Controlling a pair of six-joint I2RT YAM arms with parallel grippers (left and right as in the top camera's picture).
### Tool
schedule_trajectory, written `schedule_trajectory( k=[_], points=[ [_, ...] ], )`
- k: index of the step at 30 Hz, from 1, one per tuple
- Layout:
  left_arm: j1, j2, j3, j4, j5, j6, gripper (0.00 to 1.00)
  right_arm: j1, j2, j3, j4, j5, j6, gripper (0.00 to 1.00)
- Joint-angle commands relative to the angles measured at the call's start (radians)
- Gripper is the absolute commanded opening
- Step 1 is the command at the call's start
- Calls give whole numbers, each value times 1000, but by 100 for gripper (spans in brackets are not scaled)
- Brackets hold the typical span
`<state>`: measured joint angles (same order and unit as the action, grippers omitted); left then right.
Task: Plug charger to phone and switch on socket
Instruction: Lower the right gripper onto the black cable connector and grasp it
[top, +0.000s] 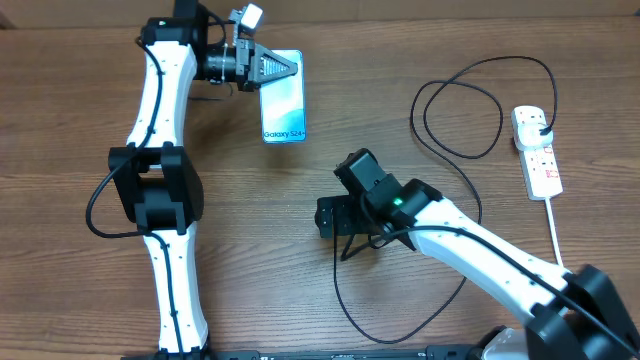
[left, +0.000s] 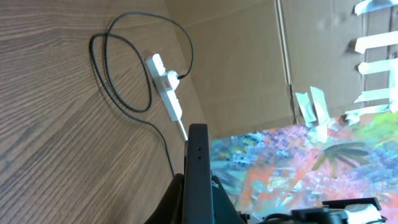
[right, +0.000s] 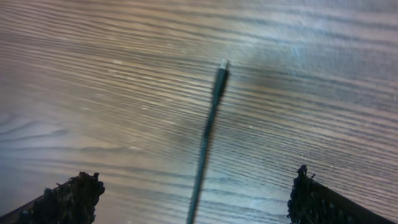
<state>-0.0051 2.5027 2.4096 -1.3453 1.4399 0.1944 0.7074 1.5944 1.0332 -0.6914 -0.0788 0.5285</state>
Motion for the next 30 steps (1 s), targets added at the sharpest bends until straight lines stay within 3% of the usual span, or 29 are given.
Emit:
schedule_trajectory(
  k=[1, 7, 18, 30],
  points=[
    [6, -4, 7, 0, 81, 19, 5, 5, 58, 14, 5, 34, 63, 98],
    [13, -4, 7, 26, 80, 10, 5, 5, 127, 16, 18, 37, 74, 94],
    [18, -4, 7, 201, 71, -199, 4, 5, 194, 61, 27, 91, 69, 91],
    [18, -4, 7, 238, -1, -269, 4, 5, 283, 166, -24, 113, 74, 86]
  ],
)
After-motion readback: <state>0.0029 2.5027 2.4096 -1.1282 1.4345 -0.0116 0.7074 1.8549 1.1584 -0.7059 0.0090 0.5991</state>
